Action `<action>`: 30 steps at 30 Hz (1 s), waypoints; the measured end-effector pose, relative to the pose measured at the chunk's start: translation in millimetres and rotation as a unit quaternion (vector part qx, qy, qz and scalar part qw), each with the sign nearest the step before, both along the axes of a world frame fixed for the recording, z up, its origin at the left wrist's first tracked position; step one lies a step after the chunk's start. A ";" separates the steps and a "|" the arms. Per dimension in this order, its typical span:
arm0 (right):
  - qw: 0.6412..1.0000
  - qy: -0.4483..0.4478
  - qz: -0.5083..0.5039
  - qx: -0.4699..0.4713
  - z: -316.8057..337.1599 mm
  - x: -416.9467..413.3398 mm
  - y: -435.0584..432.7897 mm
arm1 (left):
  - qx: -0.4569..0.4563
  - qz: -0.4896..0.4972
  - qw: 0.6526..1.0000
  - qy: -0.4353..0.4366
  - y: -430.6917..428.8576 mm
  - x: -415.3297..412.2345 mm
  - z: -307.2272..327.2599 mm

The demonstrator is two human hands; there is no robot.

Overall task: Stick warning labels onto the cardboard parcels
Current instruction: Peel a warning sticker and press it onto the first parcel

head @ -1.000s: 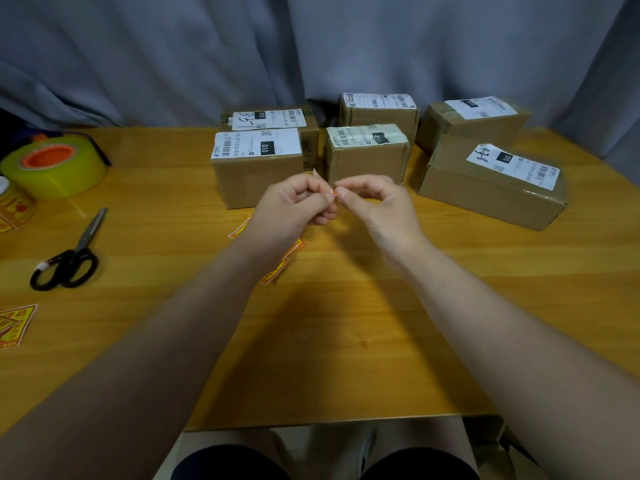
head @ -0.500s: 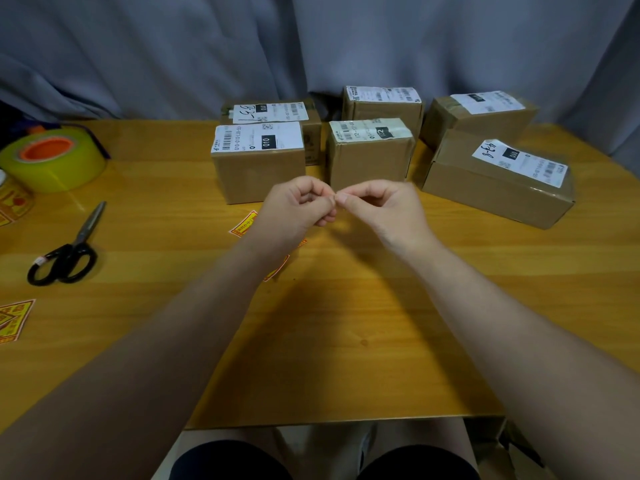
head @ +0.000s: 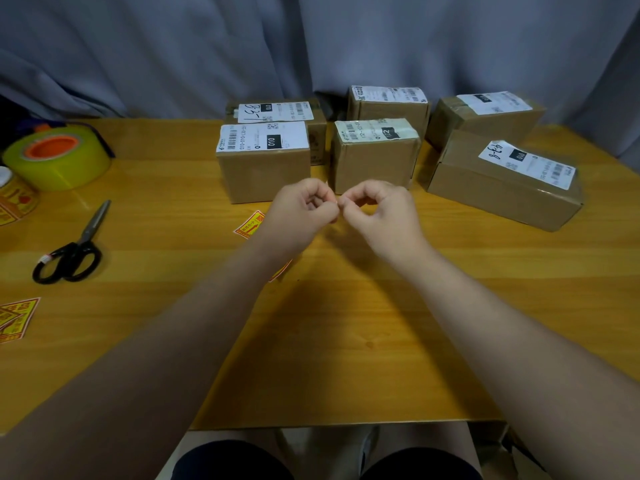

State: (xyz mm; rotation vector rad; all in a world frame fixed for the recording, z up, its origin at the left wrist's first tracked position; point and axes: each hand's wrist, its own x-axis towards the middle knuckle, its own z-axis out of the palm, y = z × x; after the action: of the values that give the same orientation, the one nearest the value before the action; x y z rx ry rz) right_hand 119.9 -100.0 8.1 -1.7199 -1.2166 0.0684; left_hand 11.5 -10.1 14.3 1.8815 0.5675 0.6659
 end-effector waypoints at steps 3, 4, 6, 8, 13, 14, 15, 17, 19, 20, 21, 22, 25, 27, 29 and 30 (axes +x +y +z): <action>0.996 0.085 0.025 -0.001 2.4 -2.3 -0.9 | -0.027 -0.004 1.000 -0.008 2.7 -1.2 -2.0; 0.993 0.115 0.029 0.002 2.3 -2.0 -0.8 | -0.037 -0.005 0.999 -0.011 3.7 -2.0 -2.7; 0.989 0.149 0.027 0.004 0.2 0.0 0.1 | -0.050 -0.007 0.999 -0.013 4.8 -3.4 -3.8; 0.986 0.164 0.026 -0.001 -2.3 1.7 1.4 | -0.065 -0.010 0.998 -0.022 4.4 -3.8 -3.6; 0.989 0.147 0.033 0.009 -2.3 3.5 3.4 | -0.084 -0.016 0.996 -0.032 2.3 -1.0 -1.6; 0.989 0.143 0.038 0.010 -1.6 3.8 3.3 | -0.067 -0.021 0.997 -0.027 2.7 -0.8 -2.2; 0.989 0.141 0.044 0.012 -0.8 4.3 3.2 | -0.054 -0.027 0.998 -0.022 3.6 -0.9 -2.8; 0.988 0.141 0.054 0.010 0.0 5.7 2.9 | -0.052 -0.039 0.998 -0.015 5.4 -1.3 -3.1; 0.988 0.146 0.052 -0.001 -0.4 6.9 3.3 | -0.057 -0.050 0.997 -0.004 7.6 -1.6 -3.5; 0.986 0.158 0.049 -0.005 -1.3 7.4 3.7 | -0.060 -0.054 0.997 0.000 8.3 -1.9 -3.7; 0.983 0.177 0.046 -0.008 -2.1 7.8 3.8 | -0.062 -0.057 0.996 0.002 8.9 -2.3 -4.3; 0.979 0.197 0.043 -0.009 -2.8 8.1 3.6 | -0.061 -0.058 0.996 0.005 9.2 -2.8 -5.0; 0.969 0.243 0.038 -0.015 -4.0 7.3 2.3 | -0.046 -0.054 0.997 0.017 11.0 -5.7 -7.7; 0.963 0.266 0.043 -0.017 -3.9 6.2 2.2 | -0.048 -0.050 0.997 0.015 11.5 -6.6 -9.1; 0.952 0.299 0.056 -0.013 -2.0 5.2 2.4 | -0.054 -0.038 0.998 0.007 11.4 -6.4 -10.3; 0.945 0.319 0.066 -0.009 -0.6 4.7 2.1 | -0.054 -0.032 0.998 0.004 11.0 -6.2 -10.7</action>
State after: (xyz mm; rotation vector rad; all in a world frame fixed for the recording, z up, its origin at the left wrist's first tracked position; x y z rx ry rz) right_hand 124.6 -97.9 7.5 -1.4552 -0.8359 0.6681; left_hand 5.3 1.0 3.7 1.7954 0.5355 0.5740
